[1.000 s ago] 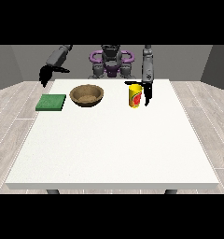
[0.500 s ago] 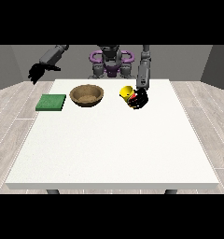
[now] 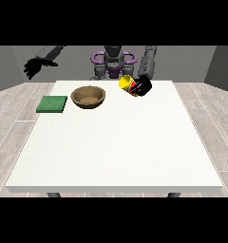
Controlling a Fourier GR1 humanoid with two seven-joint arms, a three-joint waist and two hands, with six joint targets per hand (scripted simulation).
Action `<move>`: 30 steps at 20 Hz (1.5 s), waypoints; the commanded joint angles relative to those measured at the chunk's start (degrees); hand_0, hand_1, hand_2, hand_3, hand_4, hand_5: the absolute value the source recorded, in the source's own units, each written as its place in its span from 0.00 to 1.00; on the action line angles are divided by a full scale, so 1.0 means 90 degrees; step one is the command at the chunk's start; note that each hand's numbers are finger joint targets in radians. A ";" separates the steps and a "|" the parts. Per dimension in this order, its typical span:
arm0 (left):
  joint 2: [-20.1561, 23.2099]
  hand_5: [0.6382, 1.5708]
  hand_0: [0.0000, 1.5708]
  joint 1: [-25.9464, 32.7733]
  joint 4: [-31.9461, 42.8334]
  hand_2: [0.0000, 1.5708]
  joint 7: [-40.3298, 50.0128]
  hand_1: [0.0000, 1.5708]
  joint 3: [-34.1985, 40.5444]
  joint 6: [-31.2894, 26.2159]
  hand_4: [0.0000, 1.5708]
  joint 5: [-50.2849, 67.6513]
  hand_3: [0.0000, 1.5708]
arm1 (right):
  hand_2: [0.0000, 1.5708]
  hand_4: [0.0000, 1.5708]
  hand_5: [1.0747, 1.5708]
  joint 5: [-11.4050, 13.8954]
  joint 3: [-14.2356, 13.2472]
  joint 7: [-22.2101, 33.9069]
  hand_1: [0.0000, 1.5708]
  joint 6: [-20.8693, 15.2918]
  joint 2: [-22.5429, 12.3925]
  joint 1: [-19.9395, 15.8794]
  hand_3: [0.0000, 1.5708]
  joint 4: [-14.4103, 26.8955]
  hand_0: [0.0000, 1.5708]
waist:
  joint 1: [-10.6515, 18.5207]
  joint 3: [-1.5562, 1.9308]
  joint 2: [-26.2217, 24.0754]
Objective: Pick the cup and pour the ball into the bowl, then pick the bowl and place it on the pad
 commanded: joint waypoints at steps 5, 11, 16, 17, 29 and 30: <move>-0.0123 0.99 0.87 -0.0358 -0.0034 1.00 0.2016 0.87 -0.1323 0.0306 0.73 -0.1909 1.00 | 0.00 0.00 0.97 0.0178 -0.0241 -0.0369 0.00 -0.0005 -0.0240 0.0338 0.00 0.1132 0.00 | 0.0762 -0.0001 -0.0847; -0.0061 0.99 0.87 -0.0623 -0.0454 1.00 0.2807 0.87 -0.1337 -0.0345 0.73 -0.2358 1.00 | 0.12 0.00 0.97 0.0106 -0.0300 -0.0544 0.00 0.0161 -0.0350 0.0287 0.00 0.1432 0.00 | 0.0751 -0.0012 -0.0855; -0.0707 1.00 0.81 -0.0379 -0.0520 1.00 0.3715 0.81 -0.2218 -0.0093 0.64 -0.3610 1.00 | 0.00 0.00 0.96 0.0304 -0.0224 -0.1027 0.00 0.0179 -0.0237 0.0644 0.00 0.1760 0.00 | 0.0887 -0.0009 -0.1094; -0.0718 1.00 0.77 -0.0736 -0.0565 1.00 0.3882 0.77 -0.2255 -0.0108 0.62 -0.3858 1.00 | 0.00 0.00 0.96 0.0233 -0.0370 -0.1068 0.00 0.0172 -0.0440 0.0350 0.00 0.1934 0.00 | 0.1013 -0.0008 -0.0791; -0.0728 1.00 0.35 -0.1210 -0.0739 1.00 0.5332 0.35 -0.3614 -0.0865 0.56 -0.5350 1.00 | 0.00 0.00 0.92 0.0406 -0.0126 -0.0336 0.00 -0.0549 -0.0268 -0.0629 0.14 0.2016 0.00 | 0.0849 -0.0014 -0.0803; -0.0728 1.00 0.29 -0.1006 -0.0782 1.00 0.5864 0.29 -0.3985 -0.0780 0.57 -0.5499 1.00 | 0.00 0.00 0.92 0.0431 0.0028 -0.0194 0.00 -0.0393 -0.0169 -0.0697 0.17 0.1942 0.00 | 0.0544 -0.0015 -0.0892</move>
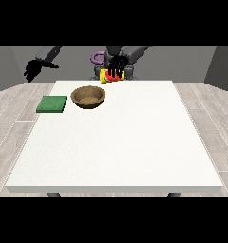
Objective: Pick the cup and pour the ball into the bowl, then pick the bowl and place it on the pad
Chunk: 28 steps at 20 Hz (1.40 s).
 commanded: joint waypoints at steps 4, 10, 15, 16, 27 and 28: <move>-0.0009 1.00 0.18 -0.0215 -0.0533 1.00 0.0679 0.18 -0.0839 -0.0893 0.55 -0.0704 1.00 | 0.00 0.00 0.91 0.0042 0.0070 0.0127 0.00 -0.0107 0.0035 -0.0444 0.19 0.0246 0.00 | 0.0054 0.0001 0.0145; -0.0009 0.92 0.03 -0.0062 -0.0189 1.00 0.0880 0.03 -0.1688 -0.1118 0.69 -0.1388 1.00 | 0.00 0.00 0.90 0.0048 0.0255 -0.0056 0.00 -0.0058 0.0381 -0.0761 0.18 0.0033 0.00 | -0.0426 0.0001 0.0510; -0.0008 0.80 0.00 -0.0898 -0.0293 1.00 0.0391 0.00 -0.1617 -0.2333 0.79 -0.1671 1.00 | 0.00 0.00 0.90 0.0091 0.0199 -0.0006 0.00 -0.0243 0.0318 -0.0673 0.10 0.0280 0.00 | -0.0174 0.0006 0.0317; -0.0008 0.80 0.39 -0.0707 -0.0299 1.00 0.0529 0.39 -0.1787 -0.2395 0.78 -0.1766 1.00 | 0.00 0.00 0.89 0.0040 0.0237 0.0121 0.00 -0.0042 0.0284 -0.0715 0.05 0.0230 0.00 | -0.0313 0.0003 0.0164; 0.0088 0.88 0.96 -0.1438 -0.0588 1.00 -0.0412 0.96 -0.1181 -0.3232 0.77 -0.2557 1.00 | 0.00 0.00 0.89 -0.0101 0.0027 0.0062 0.00 0.0051 -0.0076 -0.0563 0.18 0.0467 0.00 | 0.0008 -0.0001 0.0159; -0.0004 0.88 0.95 -0.1512 -0.0302 1.00 -0.0198 0.95 -0.1107 -0.3297 0.77 -0.2611 1.00 | 0.00 0.00 0.91 -0.0005 0.0218 0.0118 0.00 -0.0189 0.0245 -0.0782 0.17 0.0236 0.00 | -0.0263 -0.0002 0.0302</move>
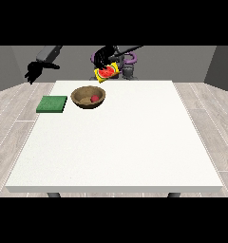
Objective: Pick the cup and pour the ball into the bowl, then pick the bowl and place it on the pad
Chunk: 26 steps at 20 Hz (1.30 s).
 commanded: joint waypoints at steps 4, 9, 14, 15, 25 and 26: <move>0.0046 0.88 0.86 0.0497 -0.0554 1.00 -0.0226 0.86 0.0765 0.0501 0.76 0.0477 1.00 | 0.00 0.29 0.97 -0.0124 -0.0044 0.0196 0.00 0.0098 0.0089 0.0237 0.00 0.0206 0.00 | 0.0415 -0.0007 0.0027; 0.0489 0.99 0.26 0.1067 -0.1341 1.00 -0.0342 0.26 0.2189 0.1708 0.64 0.1780 1.00 | 0.00 0.29 0.97 -0.0323 -0.0288 0.0328 0.00 0.0043 -0.0103 0.0312 0.00 0.0233 0.00 | 0.1049 -0.0028 0.0009; 0.0623 0.98 0.55 0.1607 -0.1546 1.00 -0.1255 0.55 0.3338 0.1870 0.59 0.3582 0.99 | 0.00 0.26 0.97 -0.0363 -0.0319 0.0167 0.00 -0.0122 0.0032 0.0307 0.00 0.0059 0.00 | 0.1116 -0.0029 0.0541; 0.0365 0.98 0.81 0.1776 -0.1557 1.00 -0.1355 0.81 0.3363 0.2155 0.62 0.3776 1.00 | 0.00 0.19 0.98 -0.0407 -0.0320 0.0254 0.00 -0.0236 0.0152 0.0066 0.00 0.0011 0.00 | 0.1199 -0.0034 0.0836; -0.0039 0.98 0.00 0.1917 -0.1573 0.00 -0.3240 0.00 0.5228 0.1714 0.51 0.7172 0.00 | 0.00 0.26 1.00 -0.0482 -0.0078 0.0408 0.00 -0.0009 0.0482 -0.0120 0.00 -0.0460 0.00 | 0.0718 -0.0027 0.1729; -0.0073 0.98 0.00 0.2242 -0.1493 0.00 -0.3291 0.00 0.4860 0.1882 0.25 0.7497 0.00 | 0.00 0.27 0.99 -0.0413 0.0077 0.0606 0.00 -0.0211 0.0745 -0.0300 0.00 -0.0515 0.00 | 0.0603 -0.0026 0.1623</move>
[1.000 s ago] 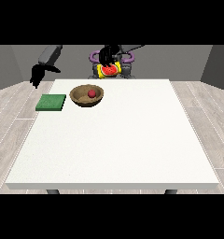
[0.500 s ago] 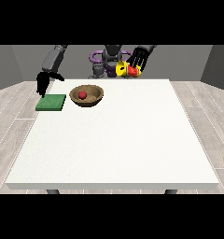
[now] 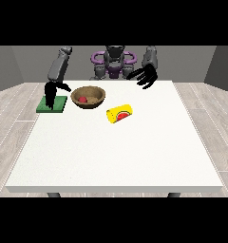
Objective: Pick the cup and pour the ball into the bowl, then pick the bowl and place it on the pad
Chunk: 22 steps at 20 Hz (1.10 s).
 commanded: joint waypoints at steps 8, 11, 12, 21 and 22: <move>0.0078 0.95 0.00 0.0354 0.0955 0.00 -0.1185 0.00 0.0926 -0.0419 0.00 0.1566 0.00 | 0.00 0.00 0.95 0.0309 0.0672 0.0345 0.00 -0.0053 0.0505 0.0063 0.00 -0.0361 0.00 | -0.0797 0.0027 -0.0291; 0.0000 0.96 0.00 0.0336 0.0937 0.00 -0.0937 0.00 0.0797 -0.0528 0.00 0.1592 0.00 | 0.00 0.02 0.94 0.0464 0.0848 0.0305 0.00 -0.0557 0.1011 0.0106 0.00 -0.0219 0.00 | -0.0684 0.0028 -0.0542; 0.0035 0.96 0.00 0.0760 0.0645 0.00 -0.0891 0.00 0.0694 -0.0762 0.00 0.1657 0.00 | 0.00 0.05 0.94 0.0341 0.0659 0.0038 0.00 -0.0295 0.0844 0.0465 0.00 0.0060 0.00 | -0.0493 0.0029 -0.0726; 0.0037 0.98 0.00 0.0599 0.0057 0.00 -0.0818 0.00 0.0290 -0.0815 0.00 0.1619 0.00 | 0.00 0.09 0.92 0.0262 0.0432 -0.0682 0.00 -0.0343 0.0940 0.0270 0.00 0.0786 0.00 | 0.0039 0.0033 -0.0064; -0.0003 0.98 0.00 0.0199 -0.0080 0.00 -0.0787 0.00 0.0287 -0.0655 0.00 0.1545 0.00 | 0.00 0.08 0.92 0.0253 0.0371 -0.0919 0.00 -0.0346 0.0907 0.0105 0.00 0.0808 0.00 | 0.0085 0.0037 0.0366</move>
